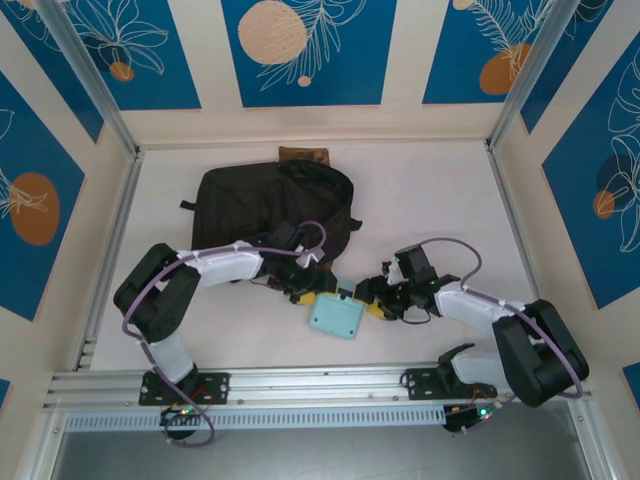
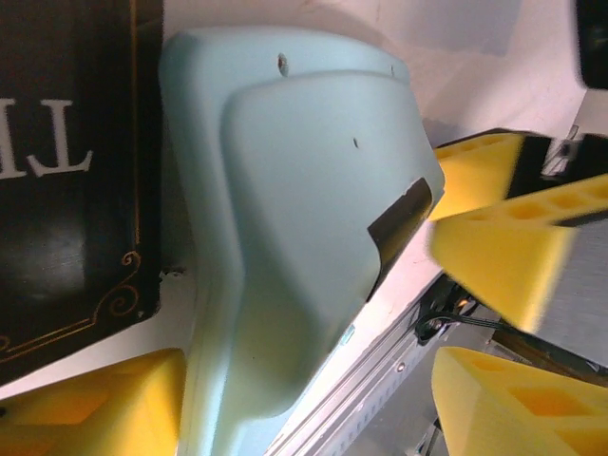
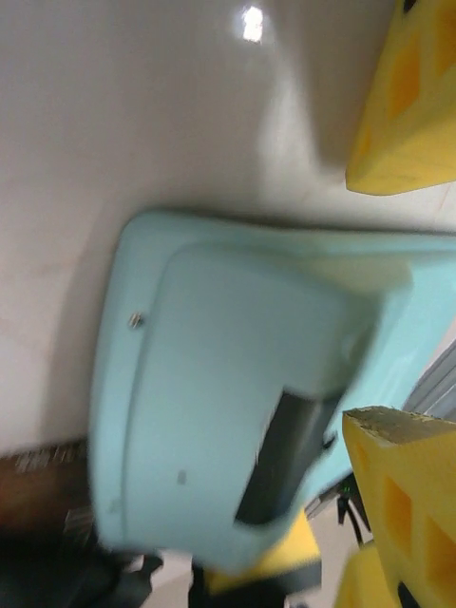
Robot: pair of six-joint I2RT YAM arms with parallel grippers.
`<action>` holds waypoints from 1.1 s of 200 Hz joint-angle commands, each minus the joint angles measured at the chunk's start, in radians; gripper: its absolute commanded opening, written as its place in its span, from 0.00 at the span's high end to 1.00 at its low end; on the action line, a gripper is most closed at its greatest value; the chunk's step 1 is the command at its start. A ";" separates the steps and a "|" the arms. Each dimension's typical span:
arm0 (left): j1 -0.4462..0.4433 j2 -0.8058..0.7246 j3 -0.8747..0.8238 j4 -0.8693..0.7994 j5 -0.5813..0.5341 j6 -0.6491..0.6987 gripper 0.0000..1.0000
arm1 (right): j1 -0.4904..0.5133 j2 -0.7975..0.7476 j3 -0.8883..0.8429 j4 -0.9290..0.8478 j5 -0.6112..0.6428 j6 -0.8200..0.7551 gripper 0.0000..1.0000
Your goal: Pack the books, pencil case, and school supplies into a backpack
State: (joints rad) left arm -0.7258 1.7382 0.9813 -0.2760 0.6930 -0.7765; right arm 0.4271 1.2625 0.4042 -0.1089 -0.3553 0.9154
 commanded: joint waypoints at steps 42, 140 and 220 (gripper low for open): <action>-0.067 -0.010 0.050 0.079 0.098 0.032 0.47 | 0.033 0.045 -0.018 0.059 0.013 0.023 0.42; -0.069 -0.034 0.072 0.048 0.071 0.053 0.91 | -0.028 -0.177 -0.027 -0.079 0.032 0.008 0.41; -0.056 -0.186 0.139 -0.008 -0.035 0.014 0.93 | -0.089 -0.494 0.065 -0.379 0.142 0.037 0.17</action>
State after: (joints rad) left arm -0.7834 1.6379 1.0592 -0.2871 0.6949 -0.7425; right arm 0.3611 0.8864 0.4171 -0.3626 -0.2455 0.9215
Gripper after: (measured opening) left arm 0.166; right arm 0.808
